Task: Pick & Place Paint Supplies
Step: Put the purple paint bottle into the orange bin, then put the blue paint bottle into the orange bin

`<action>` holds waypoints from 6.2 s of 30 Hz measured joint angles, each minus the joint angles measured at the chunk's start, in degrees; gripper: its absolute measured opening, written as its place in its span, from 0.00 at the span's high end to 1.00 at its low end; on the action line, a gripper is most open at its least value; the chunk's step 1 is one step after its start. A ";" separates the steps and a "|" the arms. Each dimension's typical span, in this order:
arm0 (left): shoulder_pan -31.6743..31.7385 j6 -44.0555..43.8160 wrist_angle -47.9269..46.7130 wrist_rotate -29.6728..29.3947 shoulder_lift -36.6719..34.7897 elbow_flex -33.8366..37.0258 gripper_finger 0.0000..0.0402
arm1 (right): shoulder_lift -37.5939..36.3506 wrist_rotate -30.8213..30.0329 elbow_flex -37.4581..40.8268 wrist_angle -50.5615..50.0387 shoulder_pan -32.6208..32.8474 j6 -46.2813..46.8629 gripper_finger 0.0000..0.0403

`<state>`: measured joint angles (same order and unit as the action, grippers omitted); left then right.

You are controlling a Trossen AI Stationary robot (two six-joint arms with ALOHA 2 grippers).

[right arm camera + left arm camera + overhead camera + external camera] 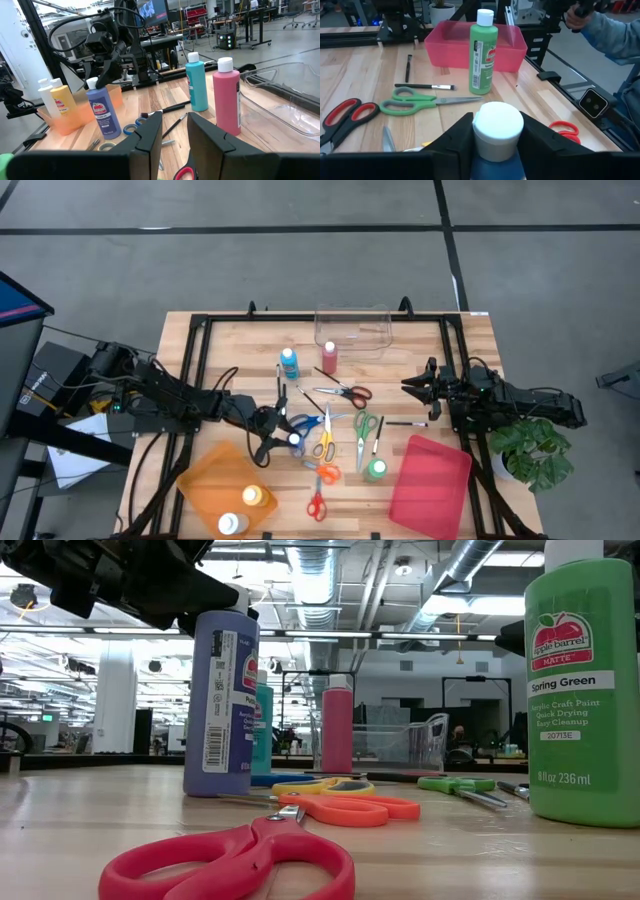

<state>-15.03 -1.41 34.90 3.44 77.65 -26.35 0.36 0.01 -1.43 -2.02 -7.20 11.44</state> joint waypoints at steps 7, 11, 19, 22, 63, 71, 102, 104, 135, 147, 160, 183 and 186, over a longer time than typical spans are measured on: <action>-0.15 -0.16 1.28 0.02 -0.06 0.02 0.69 | 0.00 0.00 0.00 0.01 0.00 0.09 0.78; -0.42 -0.24 1.05 0.04 -2.18 0.02 0.71 | 0.00 0.00 0.00 0.02 0.00 0.11 0.78; -1.17 -0.47 -4.78 -0.02 -13.11 0.02 0.69 | 0.00 0.00 0.00 0.00 0.00 0.11 0.78; -2.39 -0.44 -8.71 0.01 -19.05 0.01 0.70 | 0.00 0.00 0.00 0.00 0.00 0.11 0.78; -33.41 -15.71 -39.92 -20.17 -40.99 -3.30 0.69 | 0.00 -0.02 0.00 0.01 -0.02 0.12 0.78; -40.88 -22.28 -40.05 -23.52 -35.67 -3.28 0.69 | 0.00 -0.02 0.00 0.01 -0.02 0.11 0.78; -61.27 -36.10 -32.37 -48.27 -16.91 -3.21 0.68 | 0.00 -0.02 0.00 0.02 -0.02 0.15 0.78; -61.29 -36.60 -32.18 -48.32 -16.49 -3.21 0.68 | 0.00 -0.03 0.00 0.02 -0.02 0.15 0.78; -61.24 -37.03 -22.28 -46.63 -15.26 1.18 0.68 | 0.00 -0.04 0.00 0.00 -0.02 0.16 0.78; -61.24 -36.51 -21.45 -45.82 -15.37 1.09 0.59 | 0.00 -0.04 0.00 0.02 -0.02 0.17 0.78; -61.24 -36.42 -18.67 -45.42 -15.34 1.09 0.54 | 0.00 -0.07 0.00 0.02 0.00 0.17 0.78; -50.33 14.32 -10.21 -70.32 -33.48 1.09 0.45 | 0.00 -0.48 0.00 0.06 0.00 0.11 0.78; -42.61 18.17 -10.36 -67.30 -34.40 1.09 0.39 | 0.00 -0.48 0.00 0.06 -0.01 0.01 0.78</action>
<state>-57.64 16.77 24.53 -63.85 43.24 -25.26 0.36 -0.47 -1.43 -1.96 -7.21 11.45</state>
